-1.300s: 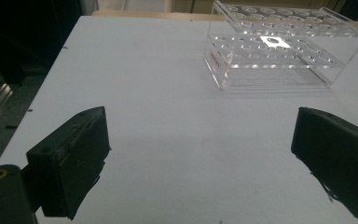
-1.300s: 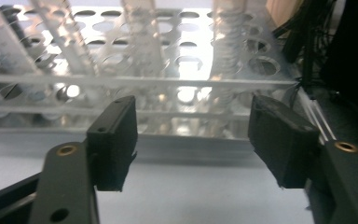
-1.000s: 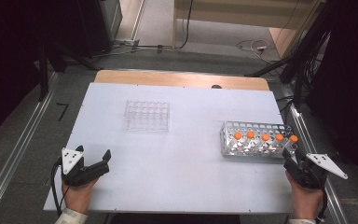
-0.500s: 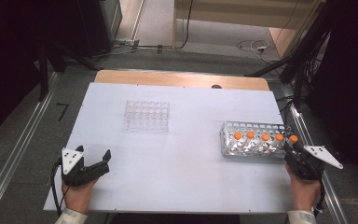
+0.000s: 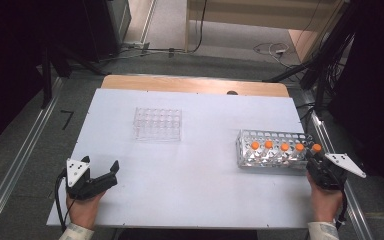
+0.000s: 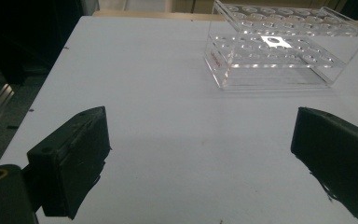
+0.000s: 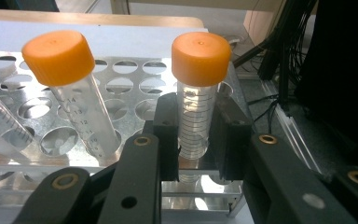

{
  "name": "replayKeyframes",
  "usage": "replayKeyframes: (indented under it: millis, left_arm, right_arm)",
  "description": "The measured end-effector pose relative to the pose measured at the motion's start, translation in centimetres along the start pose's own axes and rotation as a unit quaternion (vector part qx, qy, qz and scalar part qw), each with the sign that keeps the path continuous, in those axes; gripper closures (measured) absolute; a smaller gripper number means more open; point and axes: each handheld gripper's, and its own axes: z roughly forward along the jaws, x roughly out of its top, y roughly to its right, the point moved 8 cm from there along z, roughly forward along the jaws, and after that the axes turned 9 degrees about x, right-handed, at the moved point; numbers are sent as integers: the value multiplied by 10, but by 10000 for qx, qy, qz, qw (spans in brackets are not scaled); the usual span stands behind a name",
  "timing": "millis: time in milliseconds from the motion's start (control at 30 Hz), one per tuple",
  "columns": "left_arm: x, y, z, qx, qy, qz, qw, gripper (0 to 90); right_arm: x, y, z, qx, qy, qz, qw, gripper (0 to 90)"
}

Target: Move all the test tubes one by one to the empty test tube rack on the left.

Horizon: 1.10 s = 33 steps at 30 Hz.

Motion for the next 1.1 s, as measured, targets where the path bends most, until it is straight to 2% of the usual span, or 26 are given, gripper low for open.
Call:
replayKeyframes:
  millis: [467, 567, 733, 900, 1100]
  left_arm:
    - [1, 0, -1, -15, 15, -14, 10000, 47]
    - [1, 0, 0, -21, 9, -24, 10000, 47]
    - [1, 1, -1, -20, 22, -5, 10000, 47]
    - [1, 2, 0, -29, 13, 8, 10000, 47]
    - [0, 5, -1, -93, 8, 24, 10000, 47]
  right_arm:
    - [25, -3, -24, 17, 431, -9, 9991, 717]
    - [31, -5, -34, 28, 566, -37, 9984, 718]
    - [31, -6, -43, 52, 586, -96, 9982, 719]
    - [29, -12, -60, 123, 616, -165, 9979, 719]
    - [15, -21, -71, 274, 441, -202, 9985, 719]
